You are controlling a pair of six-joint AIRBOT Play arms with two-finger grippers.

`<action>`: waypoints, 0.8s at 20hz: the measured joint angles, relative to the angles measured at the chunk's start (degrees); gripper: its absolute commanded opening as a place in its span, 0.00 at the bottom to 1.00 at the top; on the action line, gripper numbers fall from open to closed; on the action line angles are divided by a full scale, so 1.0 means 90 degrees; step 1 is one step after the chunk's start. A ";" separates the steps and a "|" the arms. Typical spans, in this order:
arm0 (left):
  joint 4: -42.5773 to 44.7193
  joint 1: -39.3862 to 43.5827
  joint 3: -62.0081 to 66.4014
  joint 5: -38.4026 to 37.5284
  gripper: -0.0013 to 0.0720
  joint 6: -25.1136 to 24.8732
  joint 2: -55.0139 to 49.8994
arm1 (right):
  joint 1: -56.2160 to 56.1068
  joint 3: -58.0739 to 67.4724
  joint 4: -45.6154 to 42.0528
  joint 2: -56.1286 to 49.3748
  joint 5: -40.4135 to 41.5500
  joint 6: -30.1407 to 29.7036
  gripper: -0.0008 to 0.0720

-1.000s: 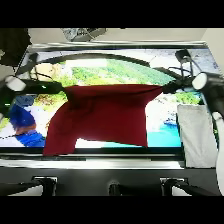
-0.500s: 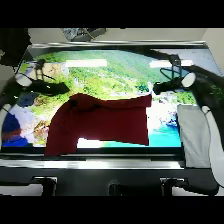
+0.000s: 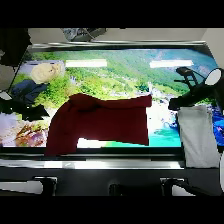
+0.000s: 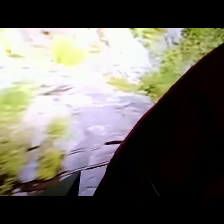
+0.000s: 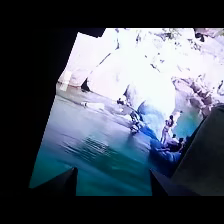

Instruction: Fold the shirts.

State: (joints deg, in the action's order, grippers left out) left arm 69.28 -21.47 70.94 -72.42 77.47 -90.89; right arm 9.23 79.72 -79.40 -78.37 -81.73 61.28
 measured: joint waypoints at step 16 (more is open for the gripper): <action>-0.0763 0.0121 -0.0427 -0.0066 0.06 -0.0498 -0.0301 | -0.0209 -0.2749 0.1518 0.0032 0.0185 -0.0459 0.85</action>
State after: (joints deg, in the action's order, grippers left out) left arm 62.41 -20.38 67.09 -73.01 72.99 -93.60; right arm 7.35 54.98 -65.73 -78.08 -80.07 57.14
